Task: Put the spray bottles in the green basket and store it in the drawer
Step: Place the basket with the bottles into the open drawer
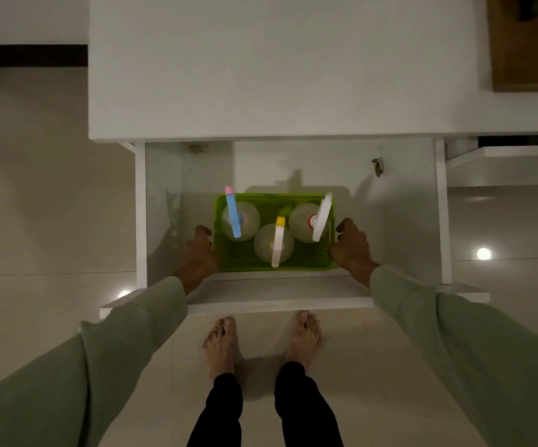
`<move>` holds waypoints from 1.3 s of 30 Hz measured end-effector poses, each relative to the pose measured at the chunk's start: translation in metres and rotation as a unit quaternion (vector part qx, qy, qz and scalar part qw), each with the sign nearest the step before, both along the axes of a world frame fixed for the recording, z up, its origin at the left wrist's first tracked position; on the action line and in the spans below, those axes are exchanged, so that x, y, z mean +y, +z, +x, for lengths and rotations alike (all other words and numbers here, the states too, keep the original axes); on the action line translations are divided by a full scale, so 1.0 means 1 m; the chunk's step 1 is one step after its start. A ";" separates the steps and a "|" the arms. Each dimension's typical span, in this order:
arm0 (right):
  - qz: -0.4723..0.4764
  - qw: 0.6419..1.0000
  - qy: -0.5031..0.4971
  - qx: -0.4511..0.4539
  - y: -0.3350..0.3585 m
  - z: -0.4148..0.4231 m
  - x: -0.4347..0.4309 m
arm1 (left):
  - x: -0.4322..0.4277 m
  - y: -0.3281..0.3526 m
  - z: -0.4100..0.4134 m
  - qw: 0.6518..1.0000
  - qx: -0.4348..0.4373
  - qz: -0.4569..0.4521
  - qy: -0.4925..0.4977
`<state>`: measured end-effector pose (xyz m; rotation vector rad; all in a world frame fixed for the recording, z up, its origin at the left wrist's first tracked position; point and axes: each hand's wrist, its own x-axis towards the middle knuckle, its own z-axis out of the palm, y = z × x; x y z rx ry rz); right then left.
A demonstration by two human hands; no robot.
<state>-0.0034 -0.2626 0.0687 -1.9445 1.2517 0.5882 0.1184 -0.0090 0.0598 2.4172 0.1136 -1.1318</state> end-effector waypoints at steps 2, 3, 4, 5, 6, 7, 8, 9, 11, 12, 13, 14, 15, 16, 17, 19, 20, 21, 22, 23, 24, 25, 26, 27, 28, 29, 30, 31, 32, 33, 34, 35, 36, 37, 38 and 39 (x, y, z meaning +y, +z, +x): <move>-0.018 0.998 0.052 -0.041 0.009 -0.002 0.003 | 0.000 0.014 0.005 0.997 -0.063 -0.046 -0.016; -0.023 0.995 0.067 -0.074 0.015 -0.002 0.005 | 0.000 0.020 0.007 0.994 -0.084 -0.064 -0.020; -0.018 0.992 0.067 -0.108 0.022 -0.002 0.007 | 0.001 0.025 0.007 0.991 -0.101 -0.079 -0.024; -0.004 0.989 0.054 -0.137 0.029 -0.002 0.009 | -0.001 0.031 0.006 0.989 -0.115 -0.092 -0.025; 0.014 0.986 0.036 -0.161 0.034 -0.001 0.011 | -0.004 0.035 0.006 0.985 -0.132 -0.107 -0.024; 0.033 0.983 0.020 -0.177 0.040 0.000 0.014 | -0.007 0.037 0.006 0.982 -0.142 -0.122 -0.028; 0.049 0.981 0.009 -0.187 0.044 0.001 0.017 | -0.009 0.040 0.005 0.978 -0.150 -0.141 -0.036; 0.058 0.980 -0.004 -0.192 0.047 0.002 0.021 | -0.012 0.045 0.005 0.974 -0.153 -0.160 -0.041; 0.059 0.978 -0.035 -0.195 0.048 0.008 0.028 | -0.015 0.045 0.005 0.973 -0.138 -0.183 -0.034; 0.052 0.978 -0.047 -0.196 0.048 0.011 0.032 | -0.018 0.045 0.004 0.974 -0.125 -0.188 -0.023; 0.040 0.977 -0.055 -0.200 0.047 0.014 0.035 | -0.022 0.044 0.003 0.975 -0.112 -0.193 -0.008; 0.022 0.976 -0.059 -0.209 0.046 0.017 0.038 | -0.025 0.041 0.002 0.974 -0.113 -0.194 0.000; 0.000 0.974 -0.057 -0.220 0.044 0.020 0.039 | -0.028 0.038 0.002 0.973 -0.126 -0.193 0.001; -0.022 0.971 -0.051 -0.232 0.042 0.022 0.039 | -0.031 0.035 0.001 0.971 -0.145 -0.190 -0.002; -0.042 0.969 -0.039 -0.241 0.040 0.023 0.038 | -0.034 0.033 0.000 0.968 -0.162 -0.190 -0.002; -0.074 0.966 -0.007 -0.247 0.037 0.025 0.034 | -0.037 0.028 -0.001 0.963 -0.178 -0.202 -0.001; -0.086 0.965 0.011 -0.248 0.035 0.026 0.031 | -0.038 0.026 -0.001 0.962 -0.183 -0.204 -0.002; -0.098 0.963 0.026 -0.249 0.035 0.026 0.029 | -0.038 0.025 -0.002 0.961 -0.186 -0.205 -0.002; -0.108 0.961 0.039 -0.252 0.034 0.026 0.027 | -0.038 0.025 -0.002 0.960 -0.188 -0.205 0.001; -0.115 0.960 0.047 -0.252 0.034 0.026 0.026 | -0.038 0.024 -0.003 0.960 -0.190 -0.208 0.003; -0.120 0.959 0.052 -0.253 0.034 0.026 0.025 | -0.038 0.024 -0.003 0.959 -0.192 -0.208 0.004; -0.122 0.958 0.055 -0.254 0.034 0.026 0.025 | -0.038 0.024 -0.003 0.959 -0.194 -0.207 0.002; -0.124 0.957 0.057 -0.256 0.034 0.026 0.026 | -0.038 0.025 -0.003 0.960 -0.192 -0.203 0.000; -0.127 0.956 0.058 -0.257 0.034 0.026 0.026 | -0.037 0.024 -0.003 0.962 -0.188 -0.200 -0.001; -0.131 0.956 0.057 -0.258 0.033 0.026 0.027 | -0.037 0.025 -0.002 0.963 -0.184 -0.198 -0.004; -0.133 0.956 0.055 -0.257 0.032 0.026 0.029 | -0.037 0.025 -0.002 0.964 -0.183 -0.194 -0.008; -0.133 0.956 0.052 -0.258 0.031 0.025 0.030 | -0.037 0.025 -0.002 0.965 -0.181 -0.191 -0.011; -0.130 0.956 0.050 -0.259 0.031 0.024 0.031 | -0.036 0.027 -0.002 0.966 -0.177 -0.188 -0.012; -0.122 0.957 0.046 -0.260 0.030 0.023 0.031 | -0.036 0.028 -0.001 0.968 -0.173 -0.183 -0.013; -0.109 0.959 0.039 -0.257 0.032 0.022 0.032 | -0.035 0.029 -0.001 0.969 -0.168 -0.180 -0.013; -0.092 0.964 0.029 -0.249 0.034 0.022 0.033 | -0.034 0.032 -0.001 0.971 -0.159 -0.177 -0.008; -0.073 0.969 0.017 -0.235 0.037 0.020 0.033 | -0.034 0.036 -0.002 0.974 -0.146 -0.173 0.010; -0.060 0.973 0.001 -0.222 0.038 0.018 0.034 | -0.034 0.040 -0.005 0.976 -0.136 -0.163 0.039; -0.059 0.975 -0.015 -0.215 0.041 0.016 0.036 | -0.033 0.046 -0.008 0.978 -0.133 -0.146 0.071; -0.070 0.974 -0.031 -0.215 0.045 0.014 0.039 | -0.033 0.051 -0.013 0.978 -0.134 -0.125 0.101; -0.090 0.971 -0.047 -0.218 0.050 0.012 0.044 | -0.031 0.055 -0.018 0.978 -0.132 -0.104 0.124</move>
